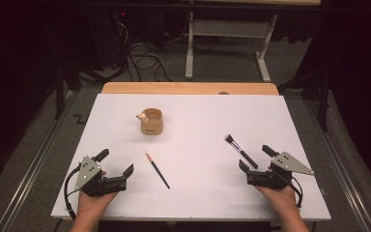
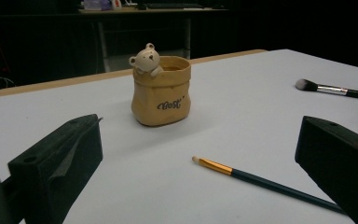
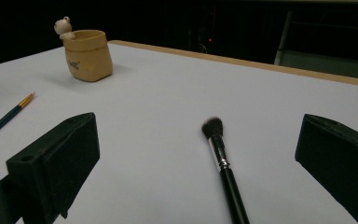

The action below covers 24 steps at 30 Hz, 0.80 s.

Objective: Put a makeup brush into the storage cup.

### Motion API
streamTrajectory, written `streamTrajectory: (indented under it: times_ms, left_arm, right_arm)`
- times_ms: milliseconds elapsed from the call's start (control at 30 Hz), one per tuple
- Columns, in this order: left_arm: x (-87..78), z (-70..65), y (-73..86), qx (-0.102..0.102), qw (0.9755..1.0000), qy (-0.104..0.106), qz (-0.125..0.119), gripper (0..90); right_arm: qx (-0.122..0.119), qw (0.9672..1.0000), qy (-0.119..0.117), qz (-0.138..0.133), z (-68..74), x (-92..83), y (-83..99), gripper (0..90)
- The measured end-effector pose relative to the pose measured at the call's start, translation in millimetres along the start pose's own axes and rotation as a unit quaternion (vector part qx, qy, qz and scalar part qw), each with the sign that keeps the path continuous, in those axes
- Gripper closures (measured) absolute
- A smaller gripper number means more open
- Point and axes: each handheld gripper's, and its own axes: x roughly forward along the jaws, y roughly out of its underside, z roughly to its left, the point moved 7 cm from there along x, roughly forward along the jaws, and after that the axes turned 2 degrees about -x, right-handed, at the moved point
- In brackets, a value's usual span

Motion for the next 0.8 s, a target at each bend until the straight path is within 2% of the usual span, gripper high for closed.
streamTrajectory:
  times_ms: [267,500,800]
  left_arm:
    - [0.2,-0.7,-0.3,0.001,1.0000,-0.004,0.001,1.3]
    - [3.6,1.0,-0.2,-0.009,0.9999,-0.008,0.001,1.3]
    - [4.8,0.3,1.3,-0.006,0.9999,-0.014,0.006,1.3]
  right_arm:
    - [0.000,1.0000,-0.001,0.001,-0.6,-0.3,0.7,0.4]
    - [0.006,1.0000,0.004,0.000,-3.3,-0.8,2.3,0.4]
    - [0.006,1.0000,0.004,0.004,-5.8,-1.6,5.5,0.4]
